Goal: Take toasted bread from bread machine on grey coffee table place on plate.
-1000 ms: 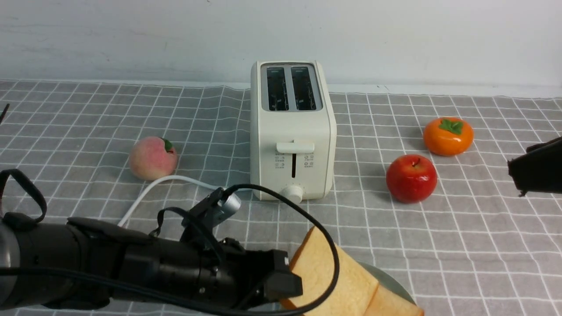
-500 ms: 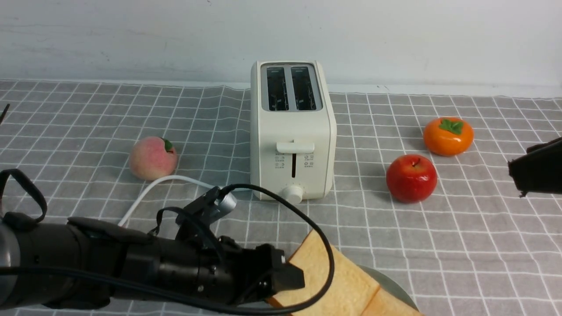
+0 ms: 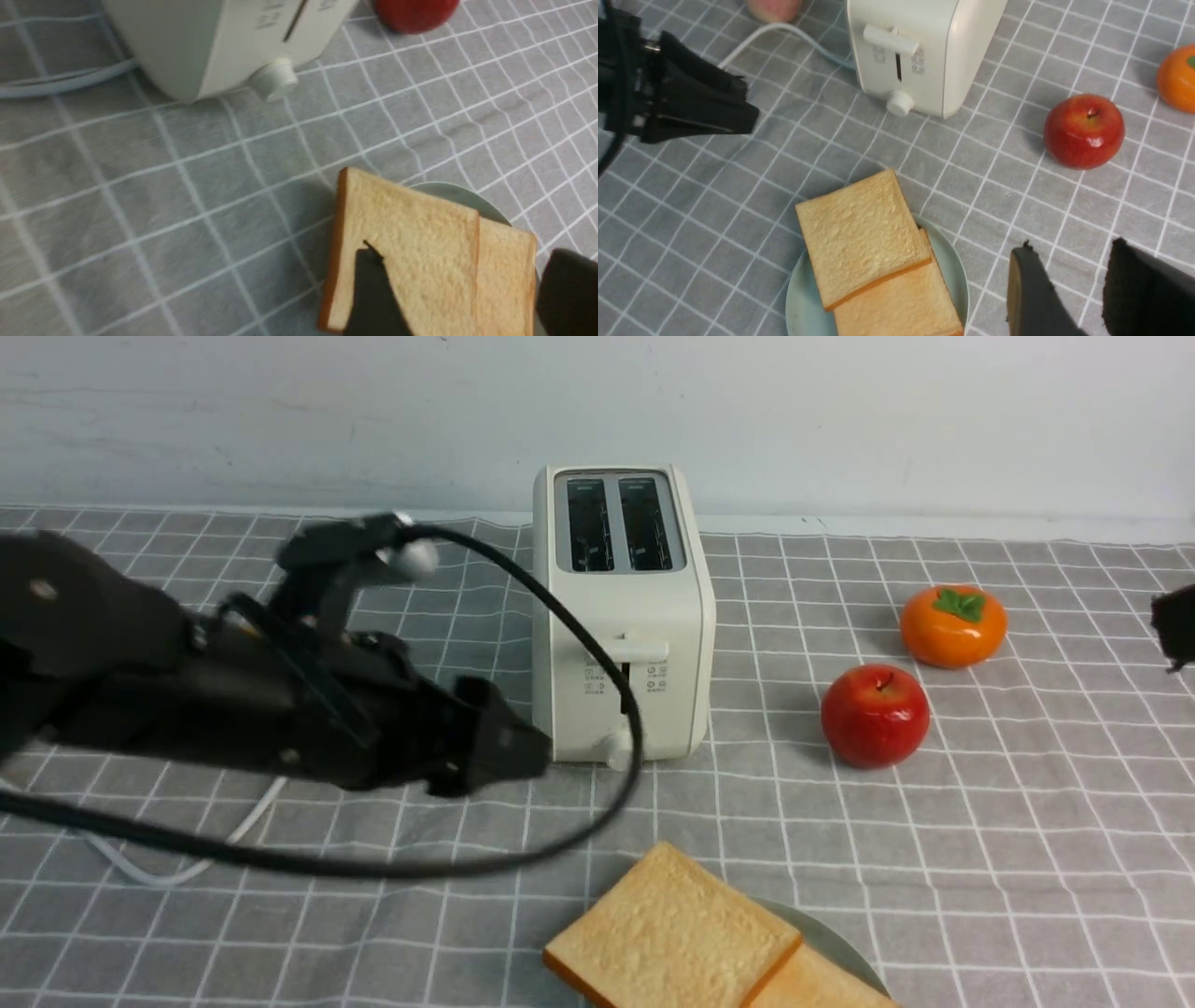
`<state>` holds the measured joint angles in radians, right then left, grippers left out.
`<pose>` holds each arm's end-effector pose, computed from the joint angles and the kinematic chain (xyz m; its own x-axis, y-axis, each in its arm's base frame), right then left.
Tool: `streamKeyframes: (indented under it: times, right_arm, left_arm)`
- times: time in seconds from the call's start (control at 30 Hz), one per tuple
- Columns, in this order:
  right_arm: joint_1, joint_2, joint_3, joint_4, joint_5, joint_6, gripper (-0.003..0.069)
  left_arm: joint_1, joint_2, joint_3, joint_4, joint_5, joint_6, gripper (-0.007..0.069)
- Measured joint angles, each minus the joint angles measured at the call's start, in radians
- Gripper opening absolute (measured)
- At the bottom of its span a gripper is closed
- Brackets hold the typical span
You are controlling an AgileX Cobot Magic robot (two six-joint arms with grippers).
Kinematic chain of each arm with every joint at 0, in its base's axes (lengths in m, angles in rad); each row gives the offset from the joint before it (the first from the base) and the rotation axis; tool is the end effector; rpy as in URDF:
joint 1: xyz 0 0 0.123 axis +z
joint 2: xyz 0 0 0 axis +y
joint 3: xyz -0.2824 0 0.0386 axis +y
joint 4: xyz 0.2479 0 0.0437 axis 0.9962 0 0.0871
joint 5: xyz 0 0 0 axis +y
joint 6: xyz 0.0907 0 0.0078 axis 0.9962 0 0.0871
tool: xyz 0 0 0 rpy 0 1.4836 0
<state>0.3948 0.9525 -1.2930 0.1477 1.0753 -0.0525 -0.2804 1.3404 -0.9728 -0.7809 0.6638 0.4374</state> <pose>0.1422 0.0720 0.4452 -0.5620 -0.2147 -0.7988 -0.4669 0.8795 0.0921 0.2561 -0.1149 0.3003 -0.7852 0.0166 -0.6191 0.3775 0.8052 -0.4572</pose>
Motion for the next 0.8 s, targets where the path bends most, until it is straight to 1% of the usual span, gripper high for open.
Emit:
streamKeyframes:
  times: [0.03, 0.07, 0.1, 0.13, 0.17, 0.2, 0.23, 0.27, 0.33, 0.37, 0.4, 0.43, 0.47, 0.57, 0.6, 0.63, 0.7, 0.73, 0.77, 0.8]
  right_arm:
    - [0.0, -0.003, 0.0, -0.002, -0.005, 0.01, 0.0237]
    - [0.0, -0.005, 0.0, -0.002, -0.005, 0.021, 0.023]
    - [0.0, -0.007, 0.0, -0.002, -0.005, 0.032, 0.0216]
    - [0.0, -0.012, 0.005, -0.001, -0.007, 0.052, 0.0188]
    - [0.0, -0.018, 0.013, 0.003, -0.007, 0.068, 0.0158]
    - [0.0, -0.02, 0.017, 0.004, -0.009, 0.072, 0.0152]
    - [0.0, -0.032, 0.035, 0.005, -0.016, 0.1, 0.01]
    - [0.0, -0.044, 0.056, 0.005, -0.026, 0.125, 0.0051]
    - [0.0, -0.067, 0.099, 0.005, -0.055, 0.162, -0.0007]
    - [0.0, -0.078, 0.119, 0.005, -0.073, 0.173, -0.0015]
    - [0.0, -0.094, 0.148, 0.005, -0.1, 0.183, -0.0019]
    - [0.0, -0.097, 0.154, 0.005, -0.105, 0.184, -0.002]
    - [0.0, -0.128, 0.207, 0.002, -0.154, 0.194, -0.002]
    - [0.0, -0.165, 0.281, -0.012, -0.213, 0.201, -0.002]
    - [0.0, -0.187, 0.306, -0.02, -0.229, 0.201, -0.002]
    - [0.0, -0.231, 0.358, -0.048, -0.268, 0.201, -0.002]
    - [0.0, -0.282, 0.412, -0.079, -0.302, 0.201, -0.002]
    - [0.0, -0.287, 0.412, -0.079, -0.305, 0.202, -0.002]
    - [0.0, -0.352, 0.464, -0.113, -0.334, 0.202, -0.002]
    - [0.0, -0.382, 0.487, -0.125, -0.344, 0.202, -0.002]
  left_arm:
    - [0.037, -0.017, -0.03, 0.073, 0.058, -0.059, 0.0364]
    - [0.064, -0.032, -0.05, 0.123, 0.124, -0.127, 0.0303]
    - [0.099, -0.059, -0.066, 0.179, 0.191, -0.199, 0.0227]
    - [0.124, -0.088, -0.067, 0.209, 0.233, -0.249, 0.0164]
    - [0.14, -0.121, -0.062, 0.228, 0.262, -0.285, 0.0101]
    - [0.142, -0.129, -0.061, 0.229, 0.27, -0.29, 0.0077]
    - [0.147, -0.195, -0.041, 0.225, 0.274, -0.306, 0.0007]
    - [0.144, -0.241, -0.018, 0.209, 0.27, -0.301, -0.0014]
    - [0.117, -0.327, 0.02, 0.174, 0.249, -0.272, -0.0014]
    - [0.093, -0.363, 0.034, 0.167, 0.236, -0.26, -0.0014]
    - [0.064, -0.395, 0.049, 0.166, 0.226, -0.251, -0.0014]
    - [0.064, -0.395, 0.052, 0.166, 0.226, -0.25, -0.0014]
    - [0.012, -0.45, 0.079, 0.177, 0.22, -0.249, -0.0014]
    - [-0.014, -0.503, 0.105, 0.216, 0.233, -0.277, -0.0014]
    - [-0.016, -0.531, 0.116, 0.242, 0.241, -0.31, -0.0014]
    - [-0.019, -0.58, 0.136, 0.288, 0.247, -0.397, -0.0014]
    - [-0.019, -0.641, 0.159, 0.338, 0.249, -0.506, -0.0014]
    - [-0.019, -0.648, 0.161, 0.343, 0.249, -0.518, -0.0014]
    - [-0.019, -0.72, 0.185, 0.384, 0.27, -0.623, -0.0014]
    - [-0.019, -0.75, 0.189, 0.398, 0.285, -0.647, -0.0014]
